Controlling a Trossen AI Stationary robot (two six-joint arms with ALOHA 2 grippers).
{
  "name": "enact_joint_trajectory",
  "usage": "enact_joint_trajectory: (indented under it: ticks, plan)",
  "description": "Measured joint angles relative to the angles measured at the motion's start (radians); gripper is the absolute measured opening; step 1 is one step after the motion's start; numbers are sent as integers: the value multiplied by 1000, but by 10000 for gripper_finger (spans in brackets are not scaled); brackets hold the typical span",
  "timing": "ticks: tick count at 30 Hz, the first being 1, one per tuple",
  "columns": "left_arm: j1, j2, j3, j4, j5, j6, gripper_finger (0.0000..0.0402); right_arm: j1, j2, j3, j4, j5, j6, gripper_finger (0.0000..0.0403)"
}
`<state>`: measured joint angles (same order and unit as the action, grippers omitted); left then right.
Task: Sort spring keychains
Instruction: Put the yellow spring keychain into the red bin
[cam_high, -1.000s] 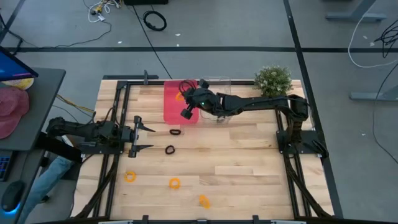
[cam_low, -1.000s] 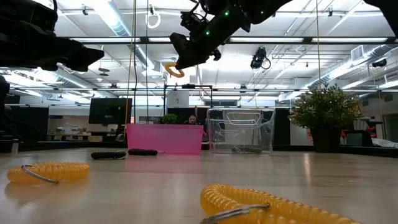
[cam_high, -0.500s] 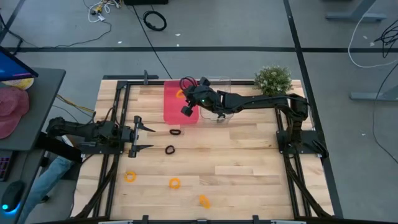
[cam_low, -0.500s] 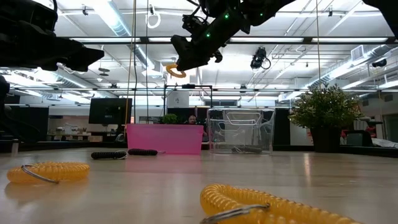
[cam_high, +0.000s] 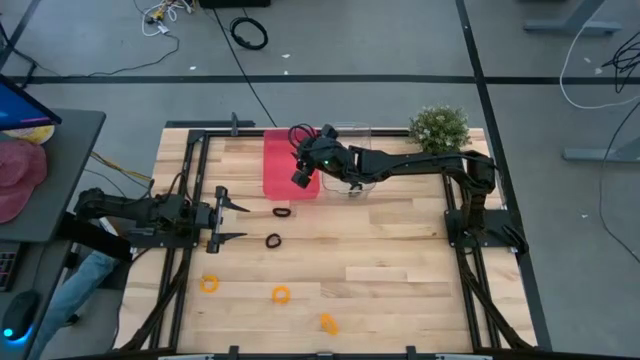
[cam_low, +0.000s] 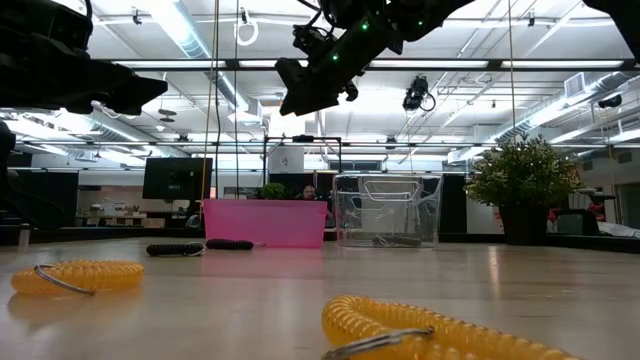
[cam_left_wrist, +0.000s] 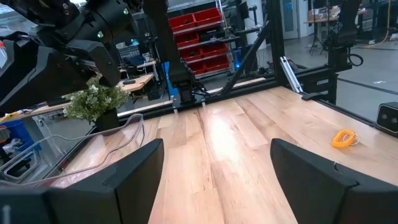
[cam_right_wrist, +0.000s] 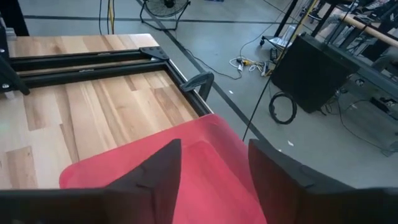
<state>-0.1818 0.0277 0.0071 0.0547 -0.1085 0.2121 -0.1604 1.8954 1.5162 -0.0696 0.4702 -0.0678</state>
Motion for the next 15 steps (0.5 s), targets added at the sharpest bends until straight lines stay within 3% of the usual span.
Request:
enact_joint_trajectory:
  ticks: [15]
  plan:
    - [0, 0, 0, 0, 0, 0, 298, 99, 0, 0, -43, 0, 40, 199]
